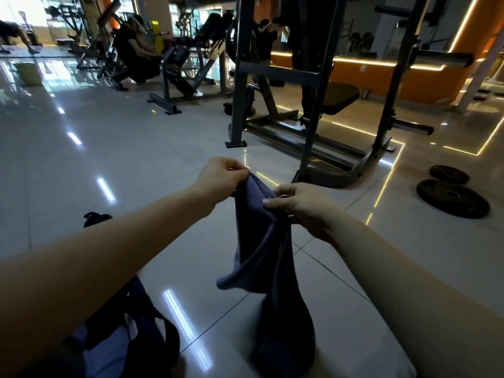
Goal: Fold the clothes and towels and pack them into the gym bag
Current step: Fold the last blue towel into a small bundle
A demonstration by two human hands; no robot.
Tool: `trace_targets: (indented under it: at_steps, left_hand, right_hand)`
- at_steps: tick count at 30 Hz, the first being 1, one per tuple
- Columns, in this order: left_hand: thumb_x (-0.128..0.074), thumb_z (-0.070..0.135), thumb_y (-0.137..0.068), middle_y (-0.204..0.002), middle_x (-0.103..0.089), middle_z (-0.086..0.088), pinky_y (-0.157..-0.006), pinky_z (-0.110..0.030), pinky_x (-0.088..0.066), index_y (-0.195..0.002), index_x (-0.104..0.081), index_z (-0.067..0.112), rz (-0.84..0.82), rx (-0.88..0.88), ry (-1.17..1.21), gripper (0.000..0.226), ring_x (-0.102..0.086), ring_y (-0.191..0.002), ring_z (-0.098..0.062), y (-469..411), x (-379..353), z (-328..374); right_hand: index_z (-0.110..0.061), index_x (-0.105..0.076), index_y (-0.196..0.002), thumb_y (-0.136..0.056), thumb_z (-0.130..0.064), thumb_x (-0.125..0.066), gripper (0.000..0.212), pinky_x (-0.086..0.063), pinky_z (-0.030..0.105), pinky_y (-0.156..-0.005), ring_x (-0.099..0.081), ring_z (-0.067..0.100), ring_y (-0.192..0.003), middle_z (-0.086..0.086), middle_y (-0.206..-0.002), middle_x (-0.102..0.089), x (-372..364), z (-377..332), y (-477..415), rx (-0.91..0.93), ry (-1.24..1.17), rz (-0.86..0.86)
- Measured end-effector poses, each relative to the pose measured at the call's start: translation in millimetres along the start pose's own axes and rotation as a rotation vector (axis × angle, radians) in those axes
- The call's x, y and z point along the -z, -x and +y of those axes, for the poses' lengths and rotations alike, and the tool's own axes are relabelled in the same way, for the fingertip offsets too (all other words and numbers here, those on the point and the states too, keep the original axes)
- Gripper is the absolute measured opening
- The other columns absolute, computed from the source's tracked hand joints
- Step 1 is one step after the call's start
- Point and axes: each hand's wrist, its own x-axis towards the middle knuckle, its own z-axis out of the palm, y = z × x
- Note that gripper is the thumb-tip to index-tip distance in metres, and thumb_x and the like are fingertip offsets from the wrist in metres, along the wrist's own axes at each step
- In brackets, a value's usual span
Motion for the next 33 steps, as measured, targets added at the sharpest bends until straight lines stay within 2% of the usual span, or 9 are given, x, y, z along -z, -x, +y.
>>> trace_targets:
  at_steps: [7,10,13,17,19,21,24,29,33]
  left_hand:
    - [-0.055,0.011,-0.099,-0.082,-0.060,-0.011,-0.062,-0.028,-0.046,-0.081,-0.065,0.015,0.203,0.211,0.046,0.021,-0.055,-0.078,-0.024,-35.8,49.9,-50.9]
    - [-0.056,0.009,-0.100,-0.078,-0.058,-0.007,-0.061,-0.026,-0.047,-0.084,-0.065,0.013,0.292,0.247,0.106,0.018,-0.054,-0.070,-0.020,-41.3,76.7,-62.9]
    - [-0.057,0.007,-0.098,-0.086,-0.061,-0.011,-0.075,-0.037,-0.053,-0.095,-0.068,0.008,0.434,0.311,0.163,0.012,-0.059,-0.080,-0.026,-46.4,99.3,-79.9]
    - [-0.053,0.016,-0.100,-0.123,-0.067,-0.009,-0.085,-0.030,-0.054,-0.125,-0.065,0.006,0.519,0.480,-0.010,0.029,-0.065,-0.112,-0.025,-49.0,108.8,-98.9]
    - [-0.052,0.017,-0.101,-0.124,-0.066,-0.009,-0.079,-0.026,-0.054,-0.126,-0.063,0.005,0.523,0.477,-0.103,0.030,-0.063,-0.106,-0.022,-49.1,105.9,-100.4]
    - [-0.056,0.007,-0.094,-0.104,-0.064,-0.015,-0.060,-0.025,-0.045,-0.113,-0.067,0.000,0.434,0.439,-0.155,0.023,-0.056,-0.090,-0.025,-49.9,91.9,-92.6]
    - [-0.063,0.000,-0.079,-0.083,-0.063,-0.016,-0.065,-0.032,-0.049,-0.083,-0.068,-0.003,0.224,0.295,-0.310,0.007,-0.059,-0.083,-0.029,-49.1,58.1,-82.4]
    - [-0.072,0.014,-0.088,-0.062,-0.066,0.006,-0.055,-0.016,-0.043,-0.105,-0.069,0.023,-0.349,0.011,-0.268,0.020,-0.058,-0.055,-0.006,-16.4,14.2,-46.7]
    - [-0.076,0.023,-0.090,-0.051,-0.059,0.015,-0.055,-0.011,-0.038,-0.100,-0.076,0.020,-0.386,-0.115,-0.319,0.010,-0.052,-0.049,0.001,-14.1,4.9,-45.6]
  right_hand:
    - [-0.009,-0.070,-0.079,-0.082,-0.023,-0.081,0.017,-0.047,0.029,-0.066,-0.062,0.019,-0.075,0.009,-0.078,-0.066,4.0,19.6,-20.0,0.040,0.012,-0.009]
    - [-0.009,-0.073,-0.086,-0.070,-0.030,-0.088,0.030,-0.048,0.033,-0.069,-0.063,0.021,-0.078,0.008,-0.083,-0.068,10.9,28.9,-27.4,0.016,0.067,-0.029]
    - [-0.002,-0.072,-0.093,-0.063,-0.035,-0.090,0.047,-0.048,0.037,-0.074,-0.062,0.026,-0.085,0.012,-0.089,-0.067,21.6,39.3,-31.9,-0.037,0.103,0.021]
    - [-0.010,-0.073,-0.089,-0.067,-0.042,-0.085,0.041,-0.050,0.037,-0.081,-0.065,0.030,-0.096,0.012,-0.097,-0.070,38.0,58.9,-39.4,-0.122,0.128,0.069]
    - [-0.010,-0.073,-0.090,-0.080,-0.033,-0.080,0.026,-0.050,0.039,-0.083,-0.064,0.031,-0.099,0.013,-0.099,-0.070,38.4,62.6,-43.2,-0.133,0.132,0.106]
    - [-0.011,-0.073,-0.087,-0.087,-0.027,-0.075,0.016,-0.048,0.038,-0.083,-0.062,0.028,-0.095,0.011,-0.094,-0.068,32.5,61.3,-50.7,-0.106,0.145,0.105]
    - [-0.012,-0.072,-0.086,-0.093,-0.029,-0.068,0.019,-0.045,0.036,-0.081,-0.059,0.023,-0.090,0.007,-0.088,-0.066,14.1,46.1,-57.4,-0.029,0.181,0.054]
    - [-0.010,-0.070,-0.094,-0.101,-0.030,-0.058,0.024,-0.045,0.029,-0.074,-0.060,0.016,-0.082,0.006,-0.089,-0.065,-8.3,23.8,-62.9,-0.026,0.147,0.017]
    - [-0.003,-0.067,-0.104,-0.094,-0.048,-0.063,0.046,-0.046,0.033,-0.085,-0.061,0.020,-0.090,0.009,-0.094,-0.067,-13.6,18.2,-60.5,0.000,0.154,0.015]
